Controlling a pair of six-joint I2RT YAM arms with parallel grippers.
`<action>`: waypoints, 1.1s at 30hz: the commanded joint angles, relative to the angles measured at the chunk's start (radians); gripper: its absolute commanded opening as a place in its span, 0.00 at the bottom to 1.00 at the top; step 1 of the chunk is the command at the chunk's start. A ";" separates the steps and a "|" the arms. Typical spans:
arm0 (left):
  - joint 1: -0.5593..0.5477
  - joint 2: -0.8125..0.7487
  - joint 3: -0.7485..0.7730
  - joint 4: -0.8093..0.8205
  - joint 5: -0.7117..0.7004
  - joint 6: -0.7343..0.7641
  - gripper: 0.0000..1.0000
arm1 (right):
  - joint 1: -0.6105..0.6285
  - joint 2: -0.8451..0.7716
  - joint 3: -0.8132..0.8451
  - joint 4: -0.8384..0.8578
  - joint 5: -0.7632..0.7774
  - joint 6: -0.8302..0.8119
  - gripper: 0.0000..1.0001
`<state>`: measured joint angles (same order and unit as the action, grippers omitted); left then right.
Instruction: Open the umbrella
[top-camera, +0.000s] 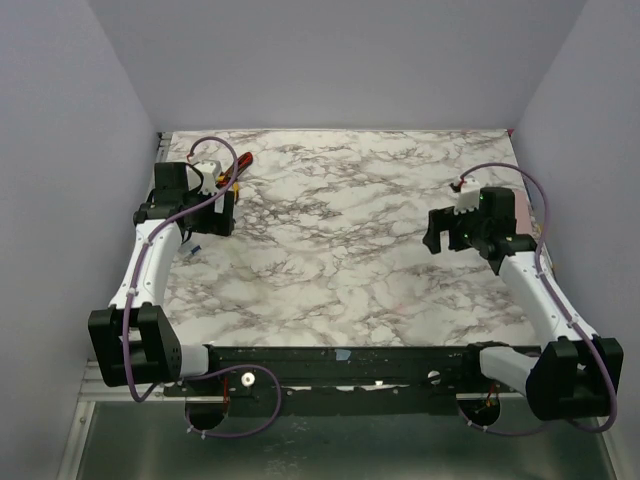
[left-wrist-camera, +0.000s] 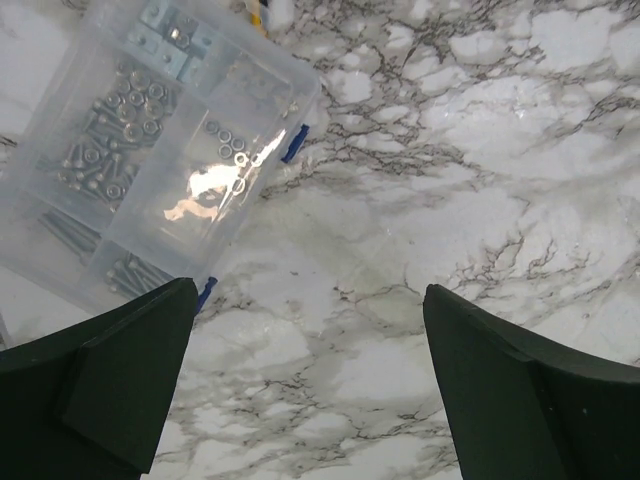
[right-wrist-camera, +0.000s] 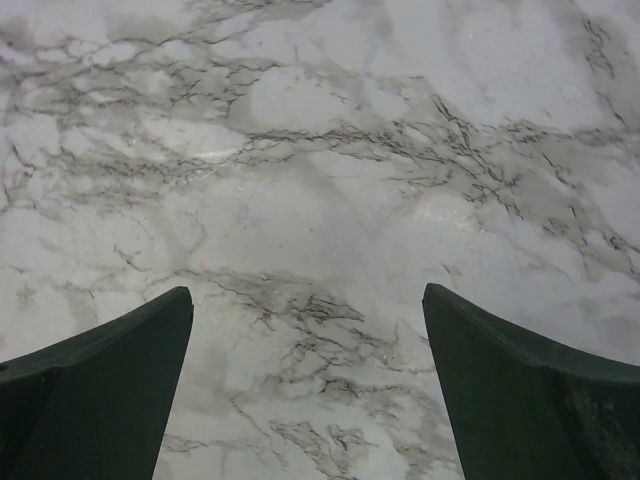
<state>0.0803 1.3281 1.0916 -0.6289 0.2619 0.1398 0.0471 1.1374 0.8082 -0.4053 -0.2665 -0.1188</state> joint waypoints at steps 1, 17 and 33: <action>-0.016 -0.014 0.077 0.041 -0.007 -0.015 0.99 | -0.087 0.046 0.078 0.003 -0.027 0.116 1.00; -0.051 0.059 0.297 -0.068 0.022 0.032 0.98 | -0.310 0.686 0.648 -0.286 0.128 -0.132 1.00; -0.108 0.081 0.293 -0.120 0.064 0.066 0.99 | -0.419 0.939 0.843 -0.338 0.155 -0.235 1.00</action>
<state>0.0059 1.3937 1.3575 -0.7193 0.2886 0.1978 -0.3374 2.0178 1.6188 -0.7017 -0.1478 -0.3161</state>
